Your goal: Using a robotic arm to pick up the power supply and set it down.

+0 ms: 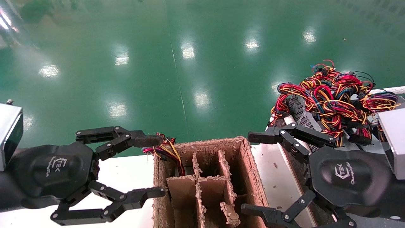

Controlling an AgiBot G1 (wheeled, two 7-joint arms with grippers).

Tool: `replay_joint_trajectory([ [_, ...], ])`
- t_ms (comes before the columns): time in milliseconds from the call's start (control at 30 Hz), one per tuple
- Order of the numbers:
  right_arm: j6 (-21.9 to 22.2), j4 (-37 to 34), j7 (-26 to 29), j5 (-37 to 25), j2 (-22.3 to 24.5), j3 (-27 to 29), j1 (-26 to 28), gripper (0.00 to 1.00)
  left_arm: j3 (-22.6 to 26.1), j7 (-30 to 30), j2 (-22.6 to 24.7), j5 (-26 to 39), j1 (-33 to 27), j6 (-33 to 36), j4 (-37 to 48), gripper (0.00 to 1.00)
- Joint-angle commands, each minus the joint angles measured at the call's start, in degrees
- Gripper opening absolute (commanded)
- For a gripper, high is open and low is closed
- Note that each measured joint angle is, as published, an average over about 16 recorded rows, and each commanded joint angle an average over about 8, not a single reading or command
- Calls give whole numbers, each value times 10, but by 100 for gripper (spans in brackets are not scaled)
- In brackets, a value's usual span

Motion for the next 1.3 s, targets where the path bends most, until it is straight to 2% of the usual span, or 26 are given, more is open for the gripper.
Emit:
replay_joint_trajectory([
  [33, 0, 0, 0, 0, 0, 0, 0, 100, 0, 0, 0, 0, 0, 0, 0, 0],
  [567, 2, -5, 2, -2, -2, -2, 0, 100, 0, 0, 0, 0, 0, 0, 0, 0],
  [800, 21, -22, 10, -34, -18, -19, 8, 100, 0, 0, 0, 0, 0, 0, 0, 0],
  [833, 25, -24, 12, -42, -22, -23, 11, 100, 0, 0, 0, 0, 0, 0, 0, 8],
  [1067, 62, -47, 30, -105, -64, -59, 38, 100, 1, 0, 0, 0, 0, 0, 1, 96],
  [1100, 66, -51, 32, -115, -72, -64, 43, 100, 1, 0, 0, 0, 0, 0, 1, 100],
  [1300, 94, -97, 38, -170, -132, -100, 77, 100, 1, 1, 0, 0, 0, 0, 1, 100],
])
